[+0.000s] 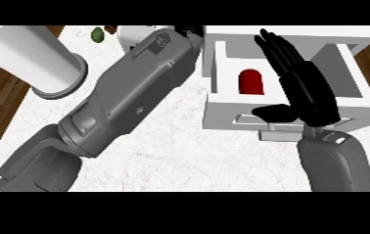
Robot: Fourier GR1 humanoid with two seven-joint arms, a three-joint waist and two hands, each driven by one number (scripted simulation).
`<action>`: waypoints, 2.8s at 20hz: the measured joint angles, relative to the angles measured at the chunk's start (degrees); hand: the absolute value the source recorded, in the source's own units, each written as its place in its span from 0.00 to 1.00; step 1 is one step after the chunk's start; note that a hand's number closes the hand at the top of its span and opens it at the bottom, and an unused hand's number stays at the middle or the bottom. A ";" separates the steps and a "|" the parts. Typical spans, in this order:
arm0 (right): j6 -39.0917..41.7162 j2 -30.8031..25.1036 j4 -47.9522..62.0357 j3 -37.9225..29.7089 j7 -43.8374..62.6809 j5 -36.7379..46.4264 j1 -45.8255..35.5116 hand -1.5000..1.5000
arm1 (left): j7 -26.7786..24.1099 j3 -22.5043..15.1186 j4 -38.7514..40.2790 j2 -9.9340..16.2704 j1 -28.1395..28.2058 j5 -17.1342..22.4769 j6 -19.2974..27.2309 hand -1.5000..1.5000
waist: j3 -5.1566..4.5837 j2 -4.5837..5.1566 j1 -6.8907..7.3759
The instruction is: Pick up the can, place it into the drawer and close the drawer
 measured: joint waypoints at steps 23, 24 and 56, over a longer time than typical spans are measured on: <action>-32.01 -0.32 53.90 -4.23 -3.60 17.45 -23.80 0.00 | 11.59 -0.43 -21.11 14.68 10.51 -6.54 2.40 0.00 | -0.81 -0.62 1.56; -33.06 -0.29 55.62 -4.64 -3.35 17.80 -24.89 0.00 | 11.92 -0.22 -21.52 15.16 10.87 -6.63 2.15 0.00 | -0.81 -0.57 1.48; -39.47 -4.15 86.13 -17.14 -10.18 13.59 -46.48 0.00 | 19.04 1.10 -35.88 22.13 16.76 -10.59 1.91 0.00 | 0.59 2.55 4.67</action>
